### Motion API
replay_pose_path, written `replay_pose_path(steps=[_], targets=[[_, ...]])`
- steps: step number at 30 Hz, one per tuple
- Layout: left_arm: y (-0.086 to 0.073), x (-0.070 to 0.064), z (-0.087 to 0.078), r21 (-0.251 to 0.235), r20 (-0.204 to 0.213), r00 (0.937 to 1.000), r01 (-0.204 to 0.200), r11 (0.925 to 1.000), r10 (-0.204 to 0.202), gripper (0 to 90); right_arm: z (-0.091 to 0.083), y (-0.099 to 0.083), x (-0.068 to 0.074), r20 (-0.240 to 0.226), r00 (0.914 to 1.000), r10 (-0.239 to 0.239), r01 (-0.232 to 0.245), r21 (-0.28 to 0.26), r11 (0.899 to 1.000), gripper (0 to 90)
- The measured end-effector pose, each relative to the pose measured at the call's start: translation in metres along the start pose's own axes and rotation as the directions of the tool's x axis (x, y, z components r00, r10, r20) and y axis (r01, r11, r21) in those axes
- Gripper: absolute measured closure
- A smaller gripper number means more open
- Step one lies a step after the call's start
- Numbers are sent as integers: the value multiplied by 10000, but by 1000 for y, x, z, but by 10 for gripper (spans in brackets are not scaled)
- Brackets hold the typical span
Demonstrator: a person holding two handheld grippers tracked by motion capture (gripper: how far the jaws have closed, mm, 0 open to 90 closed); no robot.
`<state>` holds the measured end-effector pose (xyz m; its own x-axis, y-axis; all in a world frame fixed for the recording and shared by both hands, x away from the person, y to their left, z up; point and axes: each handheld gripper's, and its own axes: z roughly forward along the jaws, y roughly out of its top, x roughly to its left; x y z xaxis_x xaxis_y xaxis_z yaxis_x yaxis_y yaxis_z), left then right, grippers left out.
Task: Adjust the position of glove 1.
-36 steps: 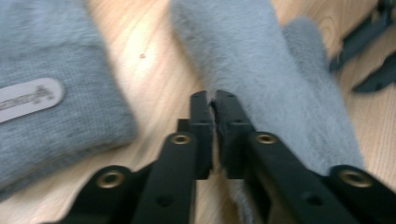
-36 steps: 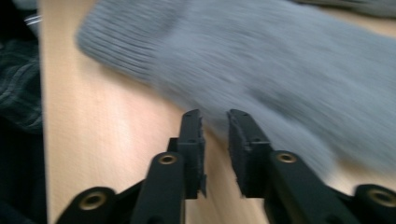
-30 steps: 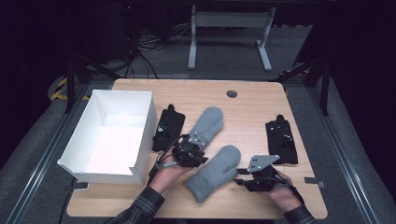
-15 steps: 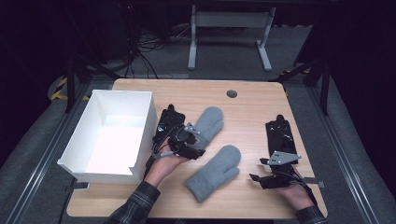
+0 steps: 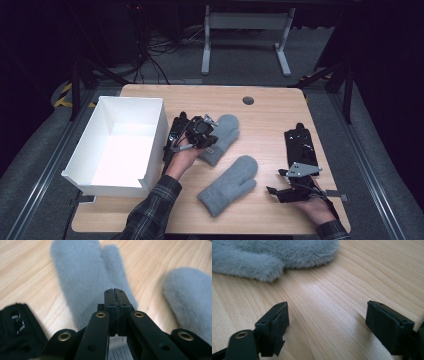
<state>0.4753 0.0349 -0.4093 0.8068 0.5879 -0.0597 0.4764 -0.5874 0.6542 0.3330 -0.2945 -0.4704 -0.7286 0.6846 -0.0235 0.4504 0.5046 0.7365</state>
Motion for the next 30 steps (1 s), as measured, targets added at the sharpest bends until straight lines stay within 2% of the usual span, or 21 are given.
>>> replay_pose_path(steps=[5, 6, 12, 18, 19, 25, 27, 30], targets=[[8, 2, 12, -2, 10, 10000, 51, 10000, -51, 898, 0, 0, 1, 64, 10000, 59, -59, 35, 10000, 172], [9, 4, 20, 115, 29, 9999, 134, 9998, -134, 898, 0, 0, 1, 70, 10000, 66, -66, 38, 10000, 171], [5, 4, 41, 602, 344, 9991, 217, 9979, -238, 899, 0, 0, 1, 99, 9999, 116, -117, 43, 9999, 169], [0, 0, 38, 732, 595, 9982, 22, 9973, -66, 900, 0, 0, 0, 110, 9999, 130, -131, 40, 9999, 170], [-3, -1, 35, 773, 719, 9974, -108, 9969, 52, 900, 0, 0, 0, 111, 9999, 132, -132, 42, 9999, 169], [-13, -7, 28, 786, 1083, 9940, -247, 9966, 161, 899, 0, 0, 0, 121, 9998, 137, -138, 43, 9999, 168], [-19, -12, 23, 827, 1339, 9907, -369, 9959, 256, 899, 0, 0, 0, 123, 9998, 139, -140, 44, 9999, 168], [-22, -15, 20, 863, 1430, 9892, -443, 9953, 316, 899, 0, 0, 0, 126, 9998, 138, -138, 46, 9999, 167]])
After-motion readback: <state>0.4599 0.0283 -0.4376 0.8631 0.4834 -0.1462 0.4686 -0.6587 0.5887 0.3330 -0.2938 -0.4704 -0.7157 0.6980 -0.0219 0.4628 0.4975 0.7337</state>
